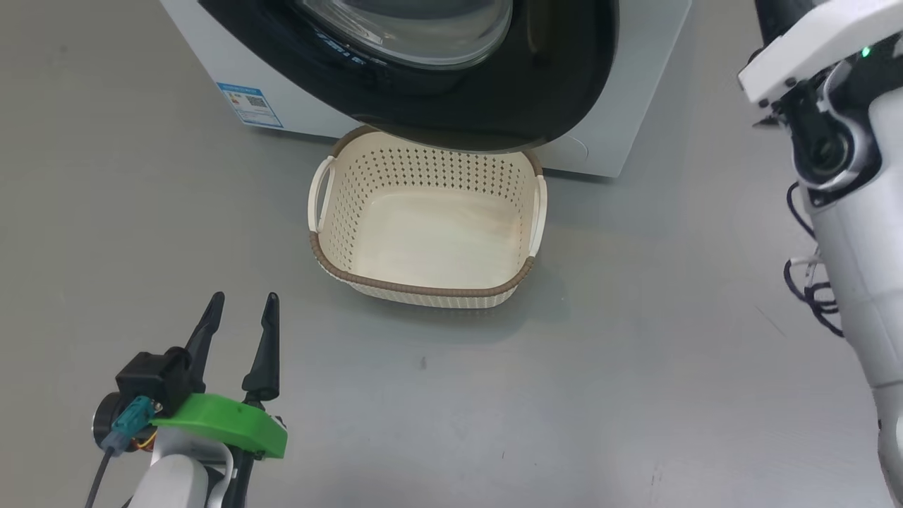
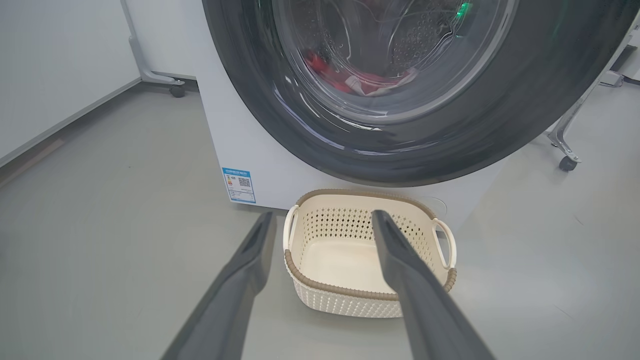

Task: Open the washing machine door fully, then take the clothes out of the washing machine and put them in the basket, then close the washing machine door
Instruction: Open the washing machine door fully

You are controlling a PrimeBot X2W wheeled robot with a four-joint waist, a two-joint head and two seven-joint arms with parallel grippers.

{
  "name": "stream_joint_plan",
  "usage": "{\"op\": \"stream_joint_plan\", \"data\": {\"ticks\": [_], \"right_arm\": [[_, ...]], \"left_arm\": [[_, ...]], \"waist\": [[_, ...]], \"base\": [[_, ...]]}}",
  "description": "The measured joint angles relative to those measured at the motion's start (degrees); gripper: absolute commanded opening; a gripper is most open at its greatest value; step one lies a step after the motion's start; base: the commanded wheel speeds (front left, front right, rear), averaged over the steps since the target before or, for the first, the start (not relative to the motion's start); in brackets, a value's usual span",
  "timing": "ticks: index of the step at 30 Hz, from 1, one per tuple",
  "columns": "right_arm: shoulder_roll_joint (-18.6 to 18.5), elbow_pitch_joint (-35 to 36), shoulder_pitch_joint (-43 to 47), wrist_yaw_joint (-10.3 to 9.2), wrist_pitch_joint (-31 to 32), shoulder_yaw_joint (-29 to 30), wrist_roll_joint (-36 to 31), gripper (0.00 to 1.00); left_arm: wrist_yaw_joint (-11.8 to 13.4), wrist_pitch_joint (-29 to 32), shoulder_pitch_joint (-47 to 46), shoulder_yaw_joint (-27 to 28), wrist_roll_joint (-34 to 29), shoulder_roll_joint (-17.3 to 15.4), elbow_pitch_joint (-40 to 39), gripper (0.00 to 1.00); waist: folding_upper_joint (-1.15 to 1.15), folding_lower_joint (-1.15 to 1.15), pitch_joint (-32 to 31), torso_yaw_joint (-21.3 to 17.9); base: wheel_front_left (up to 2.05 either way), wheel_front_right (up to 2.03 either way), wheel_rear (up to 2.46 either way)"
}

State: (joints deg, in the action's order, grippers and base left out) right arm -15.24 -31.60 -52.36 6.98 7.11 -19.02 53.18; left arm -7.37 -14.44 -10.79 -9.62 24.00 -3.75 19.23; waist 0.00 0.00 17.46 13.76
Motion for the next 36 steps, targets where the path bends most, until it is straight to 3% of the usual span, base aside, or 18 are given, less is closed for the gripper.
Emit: {"op": "stream_joint_plan", "data": {"ticks": [4, 14, 23, 24, 25, 26, 30, 36], "right_arm": [[-0.97, 3.31, 5.47, 0.01, -3.68, -4.97, -4.69, 0.00], [-4.28, 5.06, 16.78, -0.09, -14.35, -7.99, -13.96, 0.00], [-4.86, 7.54, 25.69, -5.23, -20.14, -9.76, -18.84, 0.00], [-4.82, 7.92, 26.42, -5.90, -20.45, -9.75, -19.39, 0.34], [-4.75, 8.35, 27.13, -6.65, -20.78, -9.51, -19.82, 0.93], [-4.52, 8.70, 27.78, -7.23, -20.90, -9.07, -19.87, 1.00], [-2.53, 10.22, 30.72, -9.20, -21.07, -6.89, -18.84, 1.00], [-1.22, 11.83, 33.90, -10.31, -21.13, -5.97, -18.46, 1.00]], "left_arm": [[0.00, 0.00, 0.80, 0.16, -0.47, 0.02, 0.04, 1.00], [0.00, 0.00, 2.86, 3.09, -1.09, 0.03, -0.78, 1.00], [0.00, 0.00, 4.14, 3.88, -1.55, 0.18, -1.83, 1.00], [0.00, 0.00, 4.14, 3.98, -1.67, 0.19, -2.02, 1.00], [0.00, 0.00, 4.15, 4.08, -1.77, 0.20, -2.16, 1.00], [0.00, 0.00, 4.17, 4.19, -1.88, 0.21, -2.30, 1.00], [0.00, 0.00, 4.38, 4.67, -1.96, 0.29, -2.74, 1.00], [0.00, 0.00, 4.42, 5.19, -2.41, 0.41, -3.21, 1.00]], "waist": [[0.00, 0.00, -1.37, -1.02], [0.00, 0.00, -4.17, -3.95], [0.00, 0.00, -5.79, -5.90], [0.00, 0.00, -5.86, -6.03], [0.00, 0.00, -5.91, -6.15], [0.00, 0.00, -5.95, -6.27], [0.00, 0.00, -6.09, -6.75], [0.00, 0.00, -6.18, -7.21]], "base": [[0.00, 0.00, 0.00], [0.00, 0.00, 0.00], [0.00, 0.00, 0.00], [0.00, 0.00, 0.00], [0.00, 0.00, 0.00], [0.00, 0.00, 0.00], [0.00, 0.00, 0.00], [0.00, 0.00, 0.00]]}}
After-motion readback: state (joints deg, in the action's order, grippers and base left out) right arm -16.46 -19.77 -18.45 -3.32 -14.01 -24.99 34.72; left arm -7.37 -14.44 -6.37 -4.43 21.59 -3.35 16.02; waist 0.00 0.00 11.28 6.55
